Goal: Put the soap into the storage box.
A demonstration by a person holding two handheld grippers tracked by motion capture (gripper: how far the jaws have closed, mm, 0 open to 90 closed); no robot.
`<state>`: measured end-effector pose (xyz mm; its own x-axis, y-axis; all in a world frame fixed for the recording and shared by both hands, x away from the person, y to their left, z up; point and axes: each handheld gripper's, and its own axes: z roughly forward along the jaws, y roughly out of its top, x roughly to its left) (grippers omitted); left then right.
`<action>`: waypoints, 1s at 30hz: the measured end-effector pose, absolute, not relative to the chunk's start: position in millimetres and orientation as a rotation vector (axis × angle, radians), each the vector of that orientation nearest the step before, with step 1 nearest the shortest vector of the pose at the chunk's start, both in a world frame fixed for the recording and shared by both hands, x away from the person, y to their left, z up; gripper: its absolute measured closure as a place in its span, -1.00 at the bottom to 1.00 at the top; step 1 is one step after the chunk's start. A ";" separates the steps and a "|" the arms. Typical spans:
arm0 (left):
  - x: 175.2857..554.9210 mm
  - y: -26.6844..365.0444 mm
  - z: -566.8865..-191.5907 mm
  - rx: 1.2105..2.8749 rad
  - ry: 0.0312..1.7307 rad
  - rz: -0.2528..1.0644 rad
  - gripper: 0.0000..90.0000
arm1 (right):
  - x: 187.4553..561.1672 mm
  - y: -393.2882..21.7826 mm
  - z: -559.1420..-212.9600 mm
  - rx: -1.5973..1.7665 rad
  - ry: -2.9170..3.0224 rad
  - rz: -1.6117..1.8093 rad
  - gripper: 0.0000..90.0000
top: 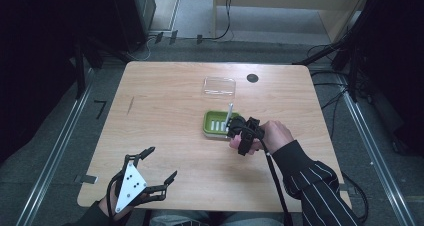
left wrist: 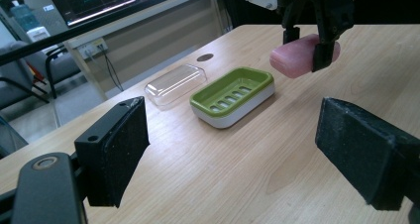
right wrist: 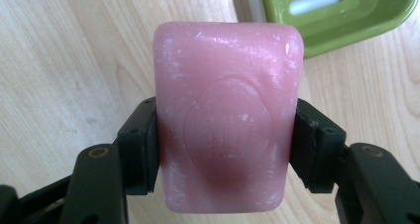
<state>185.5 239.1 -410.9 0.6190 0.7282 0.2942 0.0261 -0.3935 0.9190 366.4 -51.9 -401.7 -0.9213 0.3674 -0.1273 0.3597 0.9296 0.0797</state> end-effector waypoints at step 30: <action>185.8 240.1 -410.9 1.830 0.608 0.869 -0.70 | 401.1 -32.6 -391.1 0.438 2.942 0.130 -0.14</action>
